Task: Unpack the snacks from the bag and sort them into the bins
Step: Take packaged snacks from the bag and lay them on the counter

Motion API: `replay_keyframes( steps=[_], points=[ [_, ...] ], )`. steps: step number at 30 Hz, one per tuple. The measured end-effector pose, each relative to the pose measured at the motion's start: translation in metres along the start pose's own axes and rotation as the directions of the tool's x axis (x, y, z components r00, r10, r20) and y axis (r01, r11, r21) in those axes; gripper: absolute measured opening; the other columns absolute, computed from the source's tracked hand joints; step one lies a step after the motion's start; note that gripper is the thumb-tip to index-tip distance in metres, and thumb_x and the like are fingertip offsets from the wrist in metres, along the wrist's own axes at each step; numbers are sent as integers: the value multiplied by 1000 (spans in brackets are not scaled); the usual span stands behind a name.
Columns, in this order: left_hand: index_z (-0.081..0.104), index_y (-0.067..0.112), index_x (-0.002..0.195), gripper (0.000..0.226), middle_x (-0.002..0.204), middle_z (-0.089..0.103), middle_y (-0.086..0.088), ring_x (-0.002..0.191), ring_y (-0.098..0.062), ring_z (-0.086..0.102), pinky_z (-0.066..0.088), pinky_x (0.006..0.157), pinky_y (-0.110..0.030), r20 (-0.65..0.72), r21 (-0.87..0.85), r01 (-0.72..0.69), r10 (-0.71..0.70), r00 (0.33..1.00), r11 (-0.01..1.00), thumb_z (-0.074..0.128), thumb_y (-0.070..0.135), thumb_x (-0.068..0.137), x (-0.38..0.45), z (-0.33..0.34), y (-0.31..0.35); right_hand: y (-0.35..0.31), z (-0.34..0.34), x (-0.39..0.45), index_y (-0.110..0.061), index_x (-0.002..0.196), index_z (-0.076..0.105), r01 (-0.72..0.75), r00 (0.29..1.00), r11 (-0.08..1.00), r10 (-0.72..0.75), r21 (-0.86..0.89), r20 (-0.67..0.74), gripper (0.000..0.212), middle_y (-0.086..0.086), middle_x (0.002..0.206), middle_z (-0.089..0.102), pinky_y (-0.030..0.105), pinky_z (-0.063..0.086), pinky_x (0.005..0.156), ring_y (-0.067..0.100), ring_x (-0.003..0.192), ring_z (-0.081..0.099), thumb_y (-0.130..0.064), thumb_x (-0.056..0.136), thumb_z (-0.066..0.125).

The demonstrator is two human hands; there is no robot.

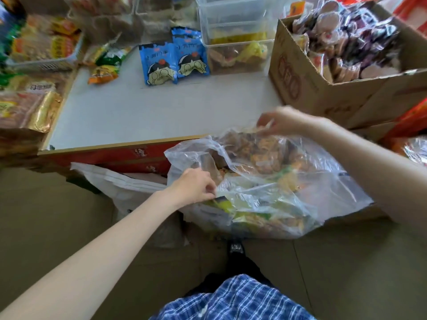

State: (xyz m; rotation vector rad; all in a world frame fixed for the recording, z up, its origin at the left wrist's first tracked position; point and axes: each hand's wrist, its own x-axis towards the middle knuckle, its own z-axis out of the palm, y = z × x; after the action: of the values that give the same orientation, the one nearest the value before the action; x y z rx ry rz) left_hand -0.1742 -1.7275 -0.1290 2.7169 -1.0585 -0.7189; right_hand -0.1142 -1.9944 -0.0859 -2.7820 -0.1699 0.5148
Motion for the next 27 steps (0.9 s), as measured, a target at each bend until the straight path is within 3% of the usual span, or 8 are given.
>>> replay_keyframes(
  steps=[3,7,13,17,20,22,25,27],
  points=[
    [68,18,91,14,102,57,6,104,-14,54,43,95,-34,55,-205,7,5,998,979,60,30,89,-10,-2,-2,-7,76,-22,-25,145,30,-34,967,933,121,-359,224,85,7,145,35,47,29,107,32,130,35,-58,76,66],
    [64,16,88,32,84,60,5,78,-8,54,42,72,-26,155,-277,74,-32,987,958,49,43,93,-19,-9,-3,10,96,-25,-19,127,54,2,999,806,18,-592,28,37,4,137,46,41,29,103,28,129,35,-29,91,54],
    [70,12,79,38,66,61,2,50,-4,46,34,51,-13,100,-261,54,-29,995,964,47,36,97,1,-26,11,38,-21,19,-3,99,70,-230,840,928,341,292,-423,29,18,104,64,32,42,88,30,104,55,-26,81,72],
    [62,14,69,32,60,55,8,56,-3,53,38,57,-20,48,-51,-15,18,999,999,53,33,93,23,-39,27,44,-58,8,-11,81,65,-140,854,840,370,524,-365,13,-3,63,62,22,44,60,4,54,52,-22,82,71],
    [56,14,95,26,93,57,0,93,-17,56,32,69,-22,-315,-93,-34,3,949,995,57,39,90,39,-52,33,34,-56,-9,-13,75,56,-69,955,651,262,756,-139,18,-5,59,65,26,55,62,10,60,67,-19,92,59],
    [44,15,128,57,124,55,-3,117,-20,50,34,92,-25,-171,-171,-68,38,985,983,63,46,85,48,-54,35,33,-42,-19,-7,80,56,-159,968,709,248,687,-32,20,2,67,66,31,57,61,24,64,68,-18,96,52],
    [18,26,147,81,139,50,-1,132,-19,41,10,115,-38,272,-47,-42,53,961,998,59,55,84,47,-36,39,57,-43,-25,2,99,63,-334,748,859,491,387,-445,27,18,97,64,35,45,78,30,91,60,-21,95,50],
    [24,29,145,67,117,63,-3,117,-20,51,17,106,-30,237,-44,-49,58,970,998,57,44,89,43,-27,38,67,-61,-36,1,109,61,-362,532,813,581,455,-615,31,22,114,61,35,41,87,34,107,56,-23,94,48]
  ],
)
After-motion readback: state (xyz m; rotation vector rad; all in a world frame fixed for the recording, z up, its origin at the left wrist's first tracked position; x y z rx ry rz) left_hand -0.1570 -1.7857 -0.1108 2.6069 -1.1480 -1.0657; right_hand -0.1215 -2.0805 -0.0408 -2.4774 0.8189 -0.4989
